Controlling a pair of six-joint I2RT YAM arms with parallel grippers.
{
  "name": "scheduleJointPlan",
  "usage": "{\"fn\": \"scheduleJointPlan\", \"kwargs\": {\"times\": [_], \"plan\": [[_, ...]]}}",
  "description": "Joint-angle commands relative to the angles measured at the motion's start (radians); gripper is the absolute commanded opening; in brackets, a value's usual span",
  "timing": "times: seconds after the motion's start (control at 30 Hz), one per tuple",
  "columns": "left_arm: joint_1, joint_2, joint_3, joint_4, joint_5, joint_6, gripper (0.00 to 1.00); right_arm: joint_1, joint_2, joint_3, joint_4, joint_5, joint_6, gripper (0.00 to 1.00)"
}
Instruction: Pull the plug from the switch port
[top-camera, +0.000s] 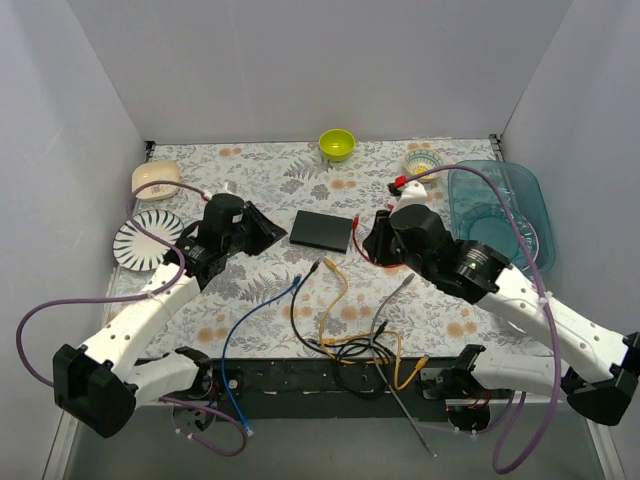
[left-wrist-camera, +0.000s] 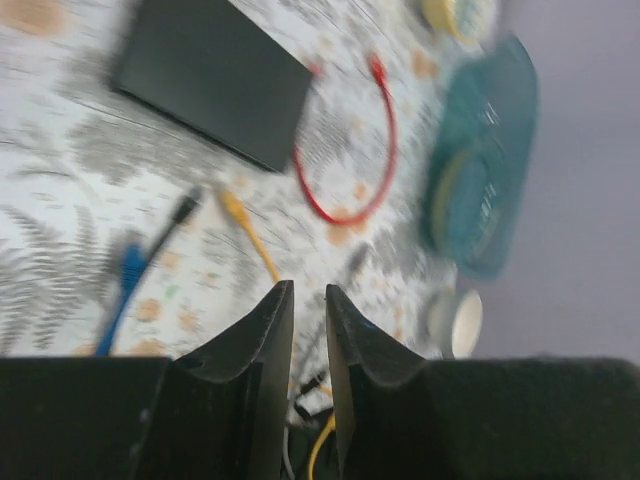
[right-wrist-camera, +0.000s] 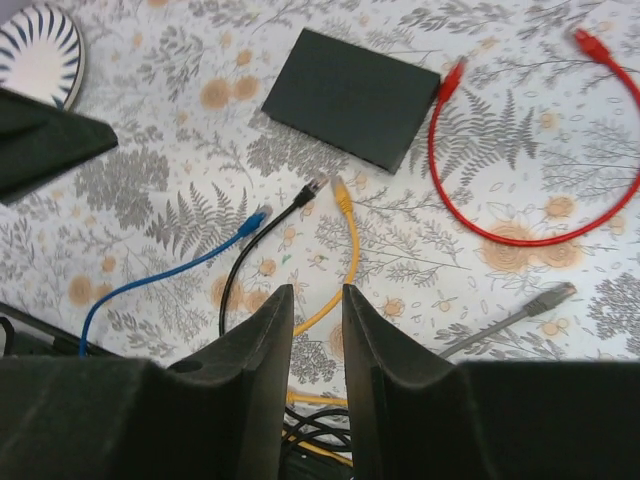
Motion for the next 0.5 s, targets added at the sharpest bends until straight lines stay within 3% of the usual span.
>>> {"fn": "scheduleJointPlan", "kwargs": {"times": [0.0,0.1,0.2,0.3,0.47], "plan": [[-0.231,0.059,-0.016,0.223,0.301,0.156,0.19,-0.047,-0.065,0.025,-0.082,0.108,0.040,0.35],[-0.449,0.162,-0.003,0.264,0.303,0.244,0.18,-0.099,-0.088,0.043,-0.094,0.088,0.047,0.35],[-0.589,0.281,0.010,0.358,0.321,0.255,0.18,-0.133,-0.111,0.046,-0.094,0.076,0.062,0.35],[-0.703,0.419,0.122,0.384,0.275,0.342,0.19,-0.150,-0.141,0.034,-0.074,0.074,0.068,0.35],[-0.766,0.616,0.291,0.404,0.289,0.387,0.19,-0.162,-0.162,0.019,-0.090,0.071,0.079,0.34]]}}
